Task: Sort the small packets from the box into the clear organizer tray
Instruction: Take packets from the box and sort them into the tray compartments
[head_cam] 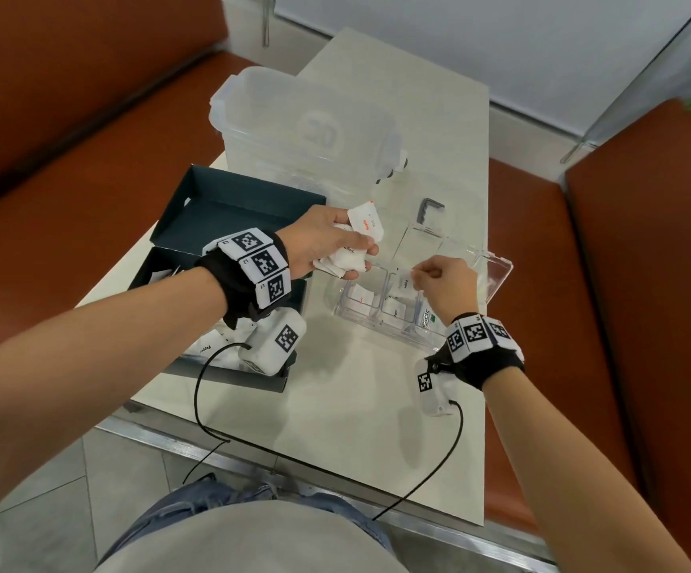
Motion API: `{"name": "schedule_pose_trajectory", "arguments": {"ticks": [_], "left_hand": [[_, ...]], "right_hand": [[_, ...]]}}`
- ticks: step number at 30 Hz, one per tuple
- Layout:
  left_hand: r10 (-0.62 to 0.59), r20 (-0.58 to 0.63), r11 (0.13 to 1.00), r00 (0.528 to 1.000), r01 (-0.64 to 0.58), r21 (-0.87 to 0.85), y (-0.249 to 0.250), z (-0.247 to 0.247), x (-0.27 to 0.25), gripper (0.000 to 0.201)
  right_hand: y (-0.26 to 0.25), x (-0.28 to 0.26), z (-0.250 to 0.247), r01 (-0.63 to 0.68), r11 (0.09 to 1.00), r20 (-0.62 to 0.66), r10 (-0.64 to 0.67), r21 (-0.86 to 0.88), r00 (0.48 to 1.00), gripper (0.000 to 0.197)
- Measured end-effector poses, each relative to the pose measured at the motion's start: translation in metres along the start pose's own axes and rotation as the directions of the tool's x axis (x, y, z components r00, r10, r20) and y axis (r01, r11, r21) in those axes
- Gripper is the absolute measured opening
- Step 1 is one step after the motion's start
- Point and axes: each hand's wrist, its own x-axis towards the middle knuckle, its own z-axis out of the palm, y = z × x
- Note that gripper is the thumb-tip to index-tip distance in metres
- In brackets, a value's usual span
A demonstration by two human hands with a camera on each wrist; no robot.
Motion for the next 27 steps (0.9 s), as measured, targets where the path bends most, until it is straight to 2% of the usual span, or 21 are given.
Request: {"name": "schedule_pose_trajectory", "arguments": {"ticks": [8,14,23,27], "left_hand": [[0.001,0.003,1.000,1.000,-0.001,-0.003,0.000,0.000,0.001,0.025],[0.002,0.018,1.000,1.000,-0.002,-0.014,0.000,-0.003,0.000,0.020],[-0.006,0.011,1.000,1.000,0.007,-0.022,-0.002,-0.008,0.003,0.018],[-0.009,0.014,0.999,1.000,0.010,-0.033,-0.002,-0.007,0.003,0.023]], "right_hand": [[0.004,-0.008,0.021,0.084,0.974,-0.072,-0.101,-0.212,0.992,0.012],[0.007,-0.011,0.027,0.175,0.903,-0.060,-0.215,-0.393,0.975,0.014],[0.011,-0.009,0.025,0.117,0.883,0.008,-0.127,-0.454,0.992,0.017],[0.007,-0.007,0.019,0.168,0.857,0.063,-0.158,-0.488,0.985,0.022]]}}
